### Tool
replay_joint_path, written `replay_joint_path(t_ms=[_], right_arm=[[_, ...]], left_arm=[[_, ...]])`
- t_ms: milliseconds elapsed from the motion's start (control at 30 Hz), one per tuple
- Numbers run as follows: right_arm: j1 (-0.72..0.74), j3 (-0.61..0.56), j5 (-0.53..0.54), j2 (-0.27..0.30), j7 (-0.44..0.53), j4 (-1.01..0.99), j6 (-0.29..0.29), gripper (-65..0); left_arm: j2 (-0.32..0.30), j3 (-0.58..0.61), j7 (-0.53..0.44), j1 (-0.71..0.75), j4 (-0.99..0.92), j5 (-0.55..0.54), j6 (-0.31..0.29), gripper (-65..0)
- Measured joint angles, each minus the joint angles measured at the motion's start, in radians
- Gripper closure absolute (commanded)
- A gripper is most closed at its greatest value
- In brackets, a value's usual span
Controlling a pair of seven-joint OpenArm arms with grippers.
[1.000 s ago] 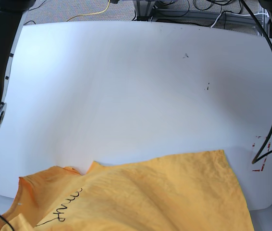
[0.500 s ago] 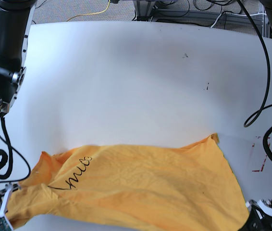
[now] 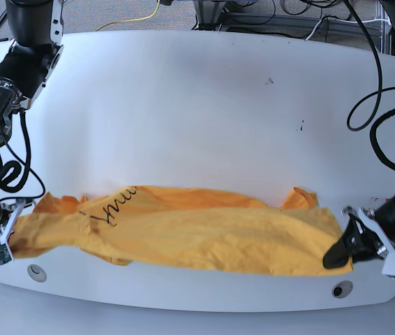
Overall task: Layout the t-shirt on the table in an organized manner, then fold the t-shirt properly
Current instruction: 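Lower the shirt and drag it flat across the table with both grippers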
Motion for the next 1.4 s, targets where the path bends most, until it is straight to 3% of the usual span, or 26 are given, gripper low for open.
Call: replay_joint_path(t_ms=[167,333,567,833,1033,1400], right_arm=[[-0.104,0.039,0.021,0.0,-0.024,-0.001,-0.002,0.0],[-0.166,0.079,0.107,-0.01,-0.076,0.0,0.002,0.0],[-0.264,0.191,0.175,-0.055,-0.143,0.0,-0.006,0.0],[-0.423,0.206,0.237,-0.111,-0.145,-0.001,-0.006,0.0],[-0.543,0.263,0.302,-0.146,-0.147,-0.001,-0.006,0.0],[-0.68,0.262,0.34,-0.144,-0.212,-0.001,-0.006,0.0]], left_arm=[[0.005,-0.039,0.039,0.176,0.029,0.008,0.007,0.0],[0.006,-0.102,0.035,0.347,0.08,0.009,0.008,0.0],[0.008,-0.134,0.028,0.525,0.126,0.007,0.009,0.0],[0.038,-0.233,0.022,0.726,0.167,0.008,0.009,0.0],[0.033,-0.251,0.021,0.826,0.19,0.013,0.01,0.0],[0.032,-0.297,0.021,1.038,0.215,0.011,0.01,0.0]])
